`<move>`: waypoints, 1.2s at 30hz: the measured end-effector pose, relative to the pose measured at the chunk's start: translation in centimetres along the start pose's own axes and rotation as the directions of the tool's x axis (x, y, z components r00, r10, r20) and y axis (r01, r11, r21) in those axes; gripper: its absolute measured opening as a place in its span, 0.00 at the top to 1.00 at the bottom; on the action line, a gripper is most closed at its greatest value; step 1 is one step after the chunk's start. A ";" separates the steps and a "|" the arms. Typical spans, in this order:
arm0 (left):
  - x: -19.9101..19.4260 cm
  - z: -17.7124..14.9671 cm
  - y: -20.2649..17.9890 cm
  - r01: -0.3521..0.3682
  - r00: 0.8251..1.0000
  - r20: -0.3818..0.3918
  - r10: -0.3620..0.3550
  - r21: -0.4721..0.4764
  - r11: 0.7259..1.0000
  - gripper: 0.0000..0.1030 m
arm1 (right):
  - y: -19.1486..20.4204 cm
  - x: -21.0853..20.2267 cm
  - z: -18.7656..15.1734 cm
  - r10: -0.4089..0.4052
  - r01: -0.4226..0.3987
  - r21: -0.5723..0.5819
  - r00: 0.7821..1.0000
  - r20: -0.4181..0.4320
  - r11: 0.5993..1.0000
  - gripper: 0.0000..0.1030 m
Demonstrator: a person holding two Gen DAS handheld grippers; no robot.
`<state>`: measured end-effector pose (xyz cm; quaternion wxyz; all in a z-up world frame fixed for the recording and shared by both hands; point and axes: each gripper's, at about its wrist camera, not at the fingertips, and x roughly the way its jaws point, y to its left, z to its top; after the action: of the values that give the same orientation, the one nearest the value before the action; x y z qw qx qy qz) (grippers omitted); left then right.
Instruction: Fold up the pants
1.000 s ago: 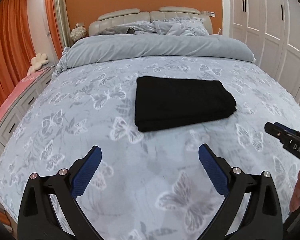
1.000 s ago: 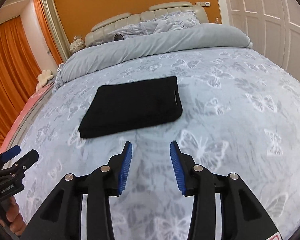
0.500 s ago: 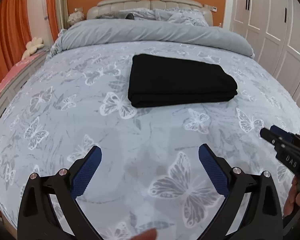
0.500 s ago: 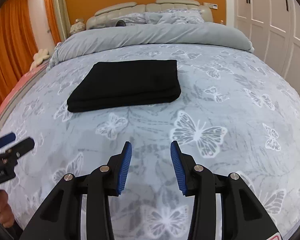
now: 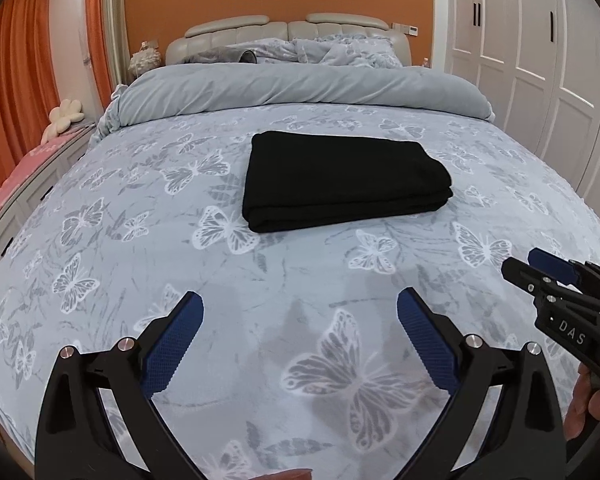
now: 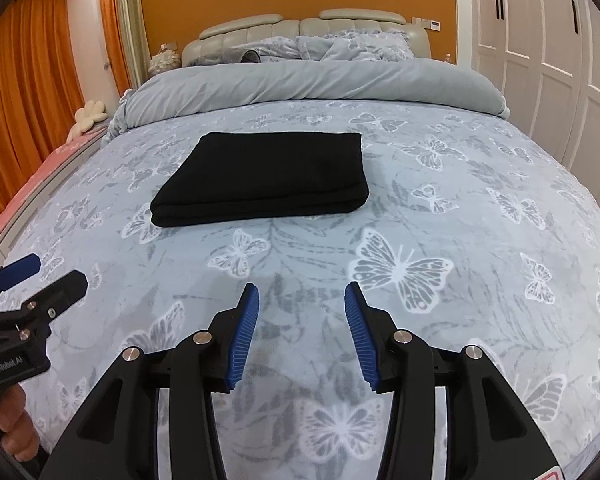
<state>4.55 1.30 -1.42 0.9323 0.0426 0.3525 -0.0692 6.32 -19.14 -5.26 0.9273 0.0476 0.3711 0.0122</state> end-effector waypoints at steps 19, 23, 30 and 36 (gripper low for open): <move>0.0 -0.3 -0.5 -0.008 1.000 -0.002 0.008 0.003 1.000 0.07 | -0.6 0.0 -0.1 0.000 0.000 0.013 1.000 -0.006 1.000 0.57; 0.2 -0.3 -0.6 -0.003 1.000 -0.011 0.003 0.006 1.000 0.07 | -0.7 0.2 0.0 0.005 -0.005 0.008 1.000 -0.010 1.000 0.57; -0.1 -0.5 -0.6 0.008 1.000 0.027 -0.008 -0.019 1.000 0.08 | -0.4 0.4 -0.1 0.015 -0.015 -0.010 1.000 -0.016 1.000 0.57; -0.1 -0.4 -0.4 -0.006 1.000 0.020 0.007 -0.018 1.000 0.08 | 0.0 0.6 -0.4 0.017 -0.017 -0.032 1.000 -0.025 0.999 0.57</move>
<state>4.15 0.98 -1.63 0.9364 0.0346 0.3434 -0.0633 6.43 -19.06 -5.94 0.9231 0.0357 0.3819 0.0267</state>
